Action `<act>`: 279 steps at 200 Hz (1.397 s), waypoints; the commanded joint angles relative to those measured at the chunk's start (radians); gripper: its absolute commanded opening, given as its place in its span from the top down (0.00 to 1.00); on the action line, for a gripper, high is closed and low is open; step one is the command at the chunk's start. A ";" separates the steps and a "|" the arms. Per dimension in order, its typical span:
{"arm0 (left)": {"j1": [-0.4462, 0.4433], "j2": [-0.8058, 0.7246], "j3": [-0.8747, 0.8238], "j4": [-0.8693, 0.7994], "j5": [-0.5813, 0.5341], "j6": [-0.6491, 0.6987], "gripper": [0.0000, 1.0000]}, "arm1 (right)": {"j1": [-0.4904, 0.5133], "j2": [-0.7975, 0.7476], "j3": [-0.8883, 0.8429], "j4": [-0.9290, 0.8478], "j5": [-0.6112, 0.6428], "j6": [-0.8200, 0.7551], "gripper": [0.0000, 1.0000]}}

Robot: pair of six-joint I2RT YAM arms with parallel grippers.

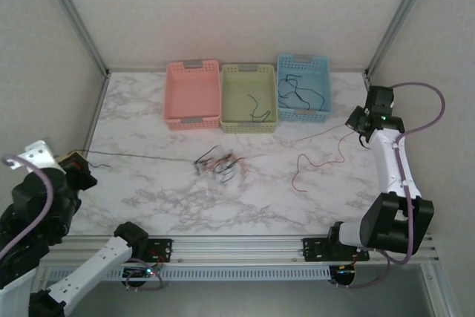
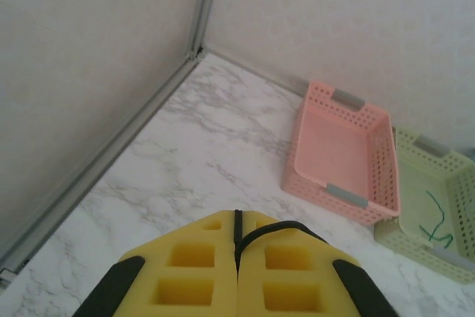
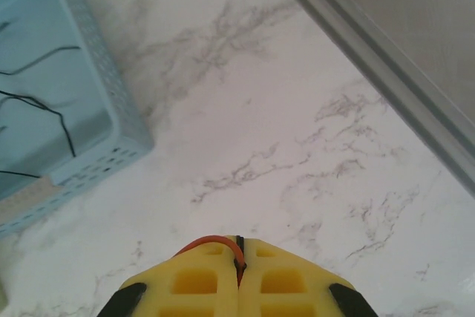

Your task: Untangle the cables

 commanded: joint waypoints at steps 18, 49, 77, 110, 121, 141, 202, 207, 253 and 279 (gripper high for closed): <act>-0.008 0.012 0.073 -0.080 -0.058 0.052 1.00 | -0.011 0.046 -0.035 0.065 -0.021 0.023 1.00; -0.010 0.018 0.032 -0.037 -0.006 0.059 1.00 | -0.010 0.032 -0.045 0.098 -0.121 0.029 1.00; -0.010 0.046 -0.065 0.039 0.128 0.051 1.00 | 0.023 -0.062 -0.058 0.165 -0.313 0.061 1.00; -0.010 0.054 -0.177 0.152 0.249 0.035 1.00 | 0.143 -0.149 0.061 0.136 -0.429 0.051 1.00; -0.010 0.065 -0.187 0.170 0.275 0.040 1.00 | 0.186 -0.179 0.100 0.153 -0.468 0.059 1.00; -0.011 0.087 -0.197 0.191 0.311 0.053 1.00 | 0.270 -0.195 0.185 0.208 -0.528 0.084 1.00; -0.010 0.074 -0.288 0.225 0.328 0.006 1.00 | 0.444 0.048 0.572 0.328 -0.571 0.211 1.00; -0.010 0.070 -0.302 0.231 0.336 0.001 1.00 | 0.456 0.078 0.614 0.329 -0.576 0.218 1.00; -0.010 0.062 -0.416 0.289 0.380 -0.020 1.00 | 0.562 0.390 1.069 0.259 -0.587 0.236 1.00; -0.009 0.064 -0.459 0.315 0.406 -0.022 1.00 | 0.598 0.598 1.349 0.230 -0.580 0.255 1.00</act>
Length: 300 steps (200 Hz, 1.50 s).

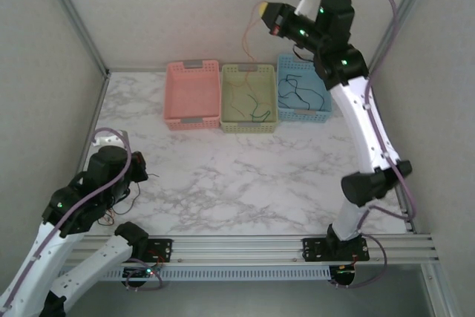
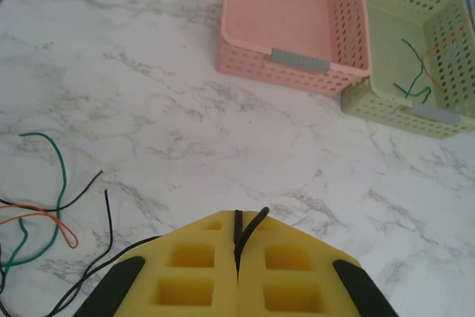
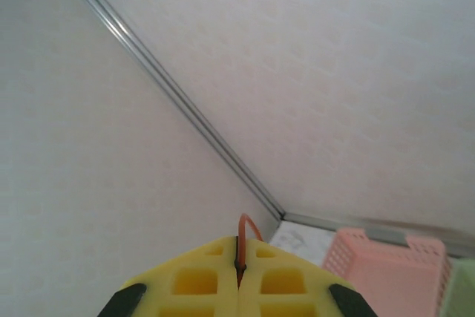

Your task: Untangle the cables

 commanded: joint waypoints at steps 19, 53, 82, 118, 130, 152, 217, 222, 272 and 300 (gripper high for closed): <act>-0.002 -0.007 -0.050 0.063 0.059 -0.017 1.00 | 0.037 0.300 0.425 -0.021 -0.026 0.105 1.00; -0.002 -0.007 -0.061 0.073 0.081 -0.012 1.00 | 0.050 0.506 0.599 0.125 -0.002 0.243 1.00; -0.002 -0.015 -0.069 0.079 0.098 -0.007 1.00 | 0.075 0.586 0.568 0.325 0.038 0.328 1.00; -0.002 -0.025 -0.075 0.081 0.098 -0.006 1.00 | 0.122 0.650 0.569 0.390 0.096 0.299 1.00; -0.002 -0.028 -0.077 0.082 0.100 -0.005 1.00 | 0.130 0.663 0.568 0.388 0.108 0.296 1.00; -0.002 -0.032 -0.079 0.084 0.102 -0.003 1.00 | 0.134 0.691 0.568 0.394 0.108 0.312 1.00; -0.002 -0.043 -0.085 0.092 0.112 0.001 1.00 | 0.176 0.786 0.552 0.335 0.096 0.311 1.00; -0.002 -0.043 -0.085 0.091 0.112 0.000 1.00 | 0.184 0.791 0.544 0.329 0.097 0.300 1.00; -0.002 -0.043 -0.086 0.091 0.115 0.001 1.00 | 0.212 0.848 0.465 0.198 0.155 0.231 1.00; -0.002 -0.044 -0.088 0.093 0.118 0.002 1.00 | 0.213 0.907 0.469 0.115 0.140 0.198 1.00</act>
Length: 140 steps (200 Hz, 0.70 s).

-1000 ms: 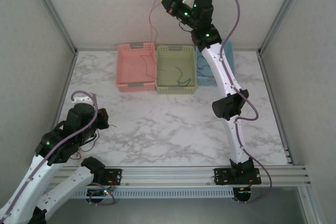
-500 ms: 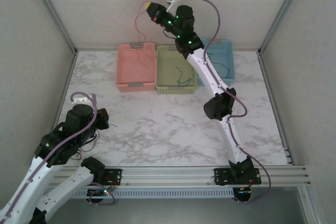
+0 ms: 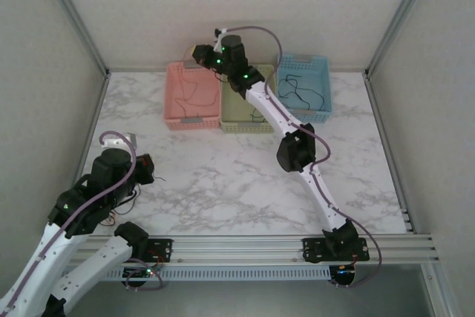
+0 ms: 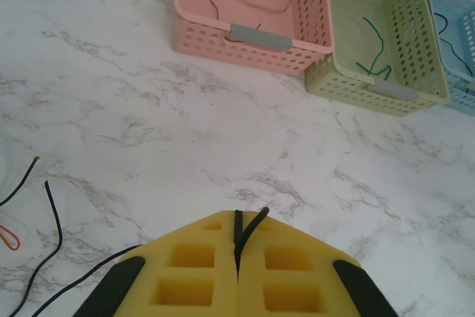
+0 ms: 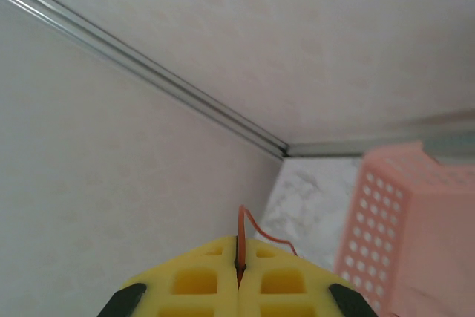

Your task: Untangle the cables

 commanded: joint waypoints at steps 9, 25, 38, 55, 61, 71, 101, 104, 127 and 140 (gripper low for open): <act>-0.002 -0.011 -0.016 0.018 0.013 0.008 1.00 | -0.002 0.070 0.011 -0.130 0.006 -0.071 0.91; -0.002 -0.009 -0.016 0.018 0.013 0.008 1.00 | -0.001 0.082 0.028 -0.211 -0.006 -0.105 0.65; -0.003 -0.005 -0.016 0.019 0.016 0.009 1.00 | 0.000 0.073 0.028 -0.251 -0.014 -0.141 0.50; -0.002 -0.003 -0.016 0.020 0.021 0.011 1.00 | 0.002 0.039 0.031 -0.313 0.013 -0.209 0.37; -0.002 -0.003 -0.016 0.020 0.022 0.011 1.00 | 0.002 0.021 0.031 -0.333 0.021 -0.233 0.33; -0.002 -0.004 -0.016 0.021 0.028 0.012 1.00 | 0.001 -0.014 0.031 -0.364 0.037 -0.269 0.29; -0.002 -0.014 -0.015 0.055 0.108 0.033 1.00 | 0.001 -0.142 0.021 -0.473 0.049 -0.388 0.27; -0.002 -0.015 -0.016 0.059 0.122 0.036 1.00 | 0.001 -0.158 0.016 -0.486 0.046 -0.399 0.27; -0.003 -0.014 -0.006 0.109 0.259 0.053 1.00 | 0.005 -0.321 -0.098 -0.561 -0.008 -0.472 0.36; -0.002 0.000 0.013 0.142 0.346 0.062 1.00 | 0.017 -0.471 -0.298 -0.518 -0.031 -0.521 0.40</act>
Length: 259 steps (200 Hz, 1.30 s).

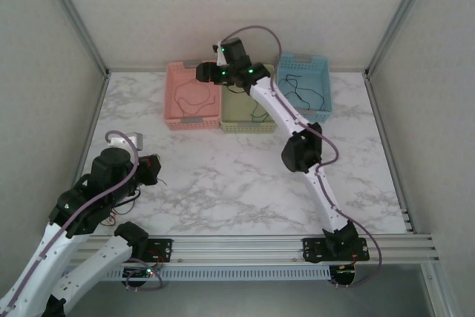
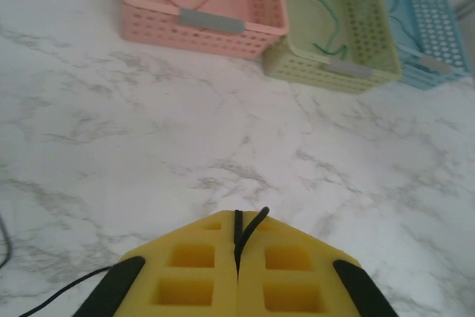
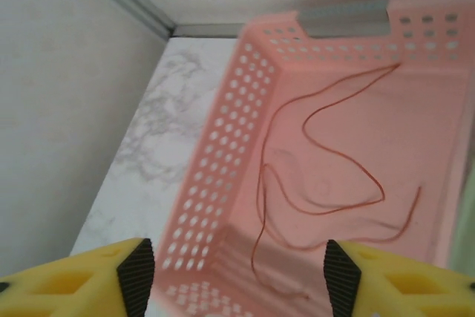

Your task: Untangle the cables

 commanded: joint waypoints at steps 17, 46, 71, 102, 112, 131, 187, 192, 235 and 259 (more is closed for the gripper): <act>-0.002 0.037 0.072 0.110 0.279 0.050 1.00 | 0.027 -0.531 -0.546 0.168 -0.052 -0.176 0.41; -0.004 0.113 0.192 0.139 0.394 0.065 1.00 | 0.025 -0.875 -1.027 0.447 -0.109 -0.199 0.42; -0.004 0.190 0.292 0.170 0.478 0.055 1.00 | 0.025 -1.056 -1.302 0.584 -0.169 -0.207 0.41; -0.005 0.259 0.380 0.183 0.500 0.044 1.00 | 0.028 -1.146 -1.512 0.706 -0.275 -0.185 0.41; -0.005 0.278 0.398 0.190 0.504 0.037 1.00 | 0.036 -1.153 -1.566 0.766 -0.310 -0.164 0.39; -0.005 0.305 0.413 0.214 0.506 0.014 1.00 | 0.049 -1.153 -1.659 0.935 -0.328 -0.107 0.34; -0.007 0.364 0.480 0.207 0.495 -0.024 1.00 | 0.211 -1.002 -1.644 1.069 -0.395 -0.182 0.32; -0.007 0.365 0.486 0.202 0.494 -0.022 1.00 | 0.226 -0.984 -1.628 1.070 -0.393 -0.187 0.32; -0.007 0.361 0.511 0.175 0.477 -0.018 1.00 | 0.301 -0.862 -1.550 1.150 -0.388 -0.180 0.32; -0.007 0.360 0.526 0.160 0.474 -0.013 1.00 | 0.336 -0.816 -1.523 1.160 -0.389 -0.168 0.33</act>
